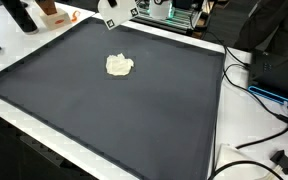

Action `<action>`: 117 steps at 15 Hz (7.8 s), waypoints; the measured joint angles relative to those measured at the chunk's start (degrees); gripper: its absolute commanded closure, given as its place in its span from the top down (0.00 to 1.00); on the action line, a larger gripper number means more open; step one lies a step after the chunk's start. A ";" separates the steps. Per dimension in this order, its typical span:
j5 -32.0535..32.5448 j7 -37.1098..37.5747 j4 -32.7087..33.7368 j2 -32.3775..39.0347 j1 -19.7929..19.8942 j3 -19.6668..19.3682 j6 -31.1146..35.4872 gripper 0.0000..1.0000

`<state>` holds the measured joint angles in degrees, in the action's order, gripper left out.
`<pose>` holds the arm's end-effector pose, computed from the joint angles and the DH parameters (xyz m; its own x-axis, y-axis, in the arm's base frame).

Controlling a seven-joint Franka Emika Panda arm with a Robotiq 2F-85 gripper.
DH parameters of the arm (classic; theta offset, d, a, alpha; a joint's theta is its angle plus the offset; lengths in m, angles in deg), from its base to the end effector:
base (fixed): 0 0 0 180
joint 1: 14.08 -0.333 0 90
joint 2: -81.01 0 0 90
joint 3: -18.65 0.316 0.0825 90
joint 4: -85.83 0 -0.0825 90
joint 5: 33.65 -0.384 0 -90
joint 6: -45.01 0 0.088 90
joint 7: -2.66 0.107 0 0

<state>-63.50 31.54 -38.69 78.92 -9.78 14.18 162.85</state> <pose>0.5202 -0.0535 0.4078 0.6117 -0.7232 -0.3206 -0.7895 -0.5322 -0.3057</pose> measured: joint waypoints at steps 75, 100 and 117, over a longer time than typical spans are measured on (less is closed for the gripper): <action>60.65 -0.84 20.27 23.05 -13.10 6.09 -13.13 0.01; 33.83 -52.23 7.81 0.84 -7.64 6.46 -3.84 0.01; 33.92 -59.25 7.02 1.39 -7.83 6.76 -3.22 0.01</action>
<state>-29.58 -27.70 -31.67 80.31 -17.61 20.94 159.63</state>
